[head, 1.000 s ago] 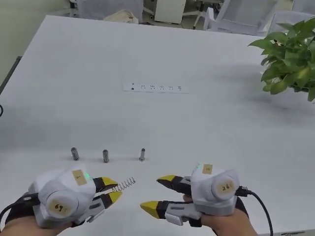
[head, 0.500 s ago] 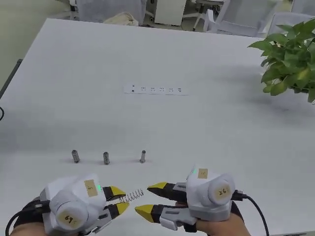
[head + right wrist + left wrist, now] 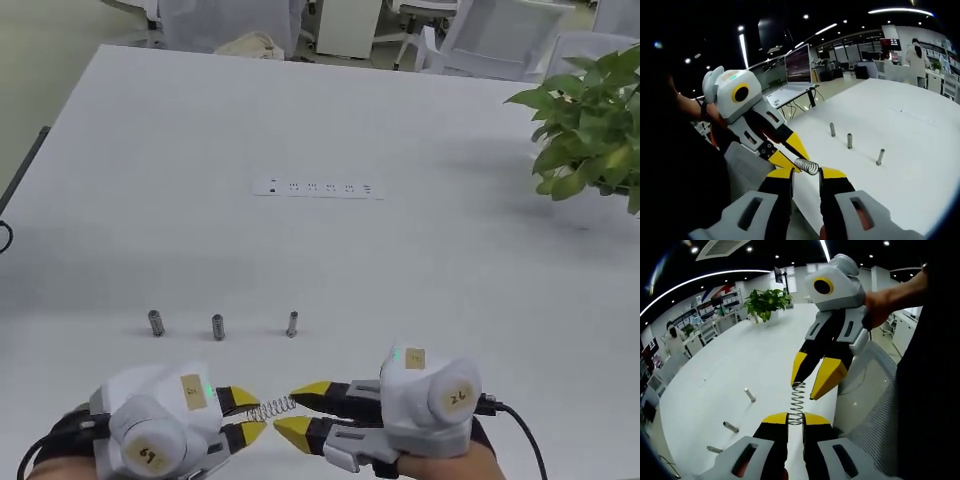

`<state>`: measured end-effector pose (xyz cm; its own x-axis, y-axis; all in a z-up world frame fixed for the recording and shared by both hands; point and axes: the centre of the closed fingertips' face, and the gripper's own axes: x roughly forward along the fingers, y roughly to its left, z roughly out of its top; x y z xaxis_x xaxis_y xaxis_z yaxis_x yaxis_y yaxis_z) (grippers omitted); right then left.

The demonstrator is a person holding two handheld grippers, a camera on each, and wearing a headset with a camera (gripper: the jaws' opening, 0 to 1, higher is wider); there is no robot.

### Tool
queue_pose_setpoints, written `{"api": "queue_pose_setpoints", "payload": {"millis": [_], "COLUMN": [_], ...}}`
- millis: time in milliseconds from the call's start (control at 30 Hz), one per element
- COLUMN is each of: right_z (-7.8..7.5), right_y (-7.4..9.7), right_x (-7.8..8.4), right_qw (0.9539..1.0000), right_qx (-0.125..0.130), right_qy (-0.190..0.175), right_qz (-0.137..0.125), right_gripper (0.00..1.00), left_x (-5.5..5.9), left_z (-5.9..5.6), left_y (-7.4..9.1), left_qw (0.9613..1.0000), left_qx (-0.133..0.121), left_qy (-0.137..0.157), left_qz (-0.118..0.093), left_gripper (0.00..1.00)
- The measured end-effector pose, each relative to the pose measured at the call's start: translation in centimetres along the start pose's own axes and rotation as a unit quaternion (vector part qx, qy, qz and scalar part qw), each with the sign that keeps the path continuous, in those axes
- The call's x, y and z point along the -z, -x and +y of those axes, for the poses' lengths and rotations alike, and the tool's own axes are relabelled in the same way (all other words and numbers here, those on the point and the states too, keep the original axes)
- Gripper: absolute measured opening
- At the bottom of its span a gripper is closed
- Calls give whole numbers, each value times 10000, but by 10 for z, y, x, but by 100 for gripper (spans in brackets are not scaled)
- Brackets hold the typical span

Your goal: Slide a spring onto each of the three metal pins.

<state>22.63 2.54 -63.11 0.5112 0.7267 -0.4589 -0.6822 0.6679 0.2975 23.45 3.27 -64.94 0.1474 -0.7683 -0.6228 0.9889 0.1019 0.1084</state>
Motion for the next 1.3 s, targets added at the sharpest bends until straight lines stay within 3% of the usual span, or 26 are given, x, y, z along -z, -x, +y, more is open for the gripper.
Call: {"api": "queue_pose_setpoints", "payload": {"millis": [667,900,1100,1200,1300], "right_z": [8,5,-1,-4,-4], "right_y": [1,2,7,10,11], "right_x": [-13,-11,-3,2,2], "right_qw": [9996,9984,9911,9834,9789], "right_qx": [-57,-38,-60,-93,-134], "right_qy": [275,505,1078,1440,1633], "right_qz": [57,263,783,1098,1219], "right_gripper": [16,17,19,21,21], "left_x": [-7,-10,-10,-11,-12], "left_z": [-2,-2,-3,-4,-7], "left_y": [-10,-12,-12,-13,-14], "left_qw": [9998,9997,9995,9993,9991], "left_qx": [97,115,181,223,269], "left_qy": [-150,-165,-240,-281,-318], "left_qz": [-57,-112,-105,-102,-113], "left_gripper": [2,2,2,2,2]}}
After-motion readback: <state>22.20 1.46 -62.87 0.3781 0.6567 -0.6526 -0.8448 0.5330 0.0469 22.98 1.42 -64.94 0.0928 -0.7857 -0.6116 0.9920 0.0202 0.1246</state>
